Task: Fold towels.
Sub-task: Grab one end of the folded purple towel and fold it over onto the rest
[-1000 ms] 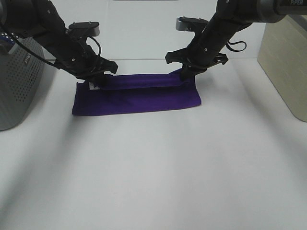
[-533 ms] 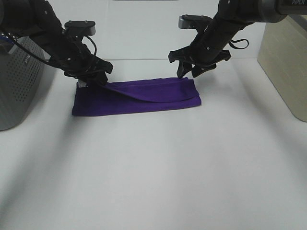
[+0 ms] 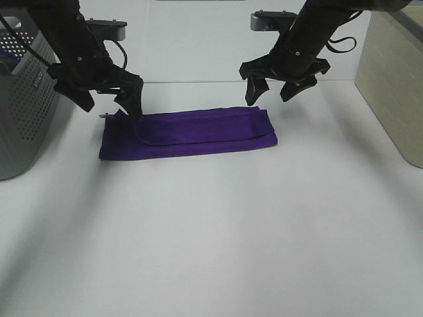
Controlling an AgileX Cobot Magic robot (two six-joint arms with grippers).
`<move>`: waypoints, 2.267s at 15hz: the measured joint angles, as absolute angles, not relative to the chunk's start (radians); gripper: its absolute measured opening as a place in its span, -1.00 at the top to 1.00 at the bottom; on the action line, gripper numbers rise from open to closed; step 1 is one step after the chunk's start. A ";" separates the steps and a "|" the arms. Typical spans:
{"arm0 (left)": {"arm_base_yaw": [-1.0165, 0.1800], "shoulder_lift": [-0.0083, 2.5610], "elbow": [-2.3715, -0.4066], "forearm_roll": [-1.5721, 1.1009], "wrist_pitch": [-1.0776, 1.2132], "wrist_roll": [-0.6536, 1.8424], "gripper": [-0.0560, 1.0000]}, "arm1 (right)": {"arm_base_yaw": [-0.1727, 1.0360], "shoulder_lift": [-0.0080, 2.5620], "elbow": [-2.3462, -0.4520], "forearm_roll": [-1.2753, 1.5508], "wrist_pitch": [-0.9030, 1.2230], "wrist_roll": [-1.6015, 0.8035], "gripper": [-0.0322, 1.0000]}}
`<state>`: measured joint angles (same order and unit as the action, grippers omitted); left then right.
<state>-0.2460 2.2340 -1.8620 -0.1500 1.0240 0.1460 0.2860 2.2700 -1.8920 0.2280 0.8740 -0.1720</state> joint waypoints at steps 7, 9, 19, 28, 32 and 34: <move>-0.152 2.267 -1.928 -0.246 1.149 0.171 -0.86 | 0.286 2.242 -1.947 0.215 1.133 -0.163 -0.54; -0.111 2.316 -1.929 -0.360 1.151 0.222 -0.86 | 0.286 2.242 -1.951 0.215 1.175 -0.160 -0.54; -0.048 2.448 -1.932 -0.529 1.072 0.300 -0.87 | 0.286 2.242 -1.953 0.213 1.194 -0.142 -0.54; -0.099 2.479 -1.950 -0.589 1.056 0.300 -0.86 | 0.286 2.242 -1.953 0.213 1.194 -0.142 -0.54; -0.177 2.495 -1.952 -0.626 0.944 0.295 -0.54 | 0.286 2.242 -1.953 0.213 1.210 -0.142 -0.54; -0.188 2.508 -1.951 -0.627 0.926 0.275 0.27 | 0.286 2.242 -1.953 0.213 1.212 -0.142 -0.54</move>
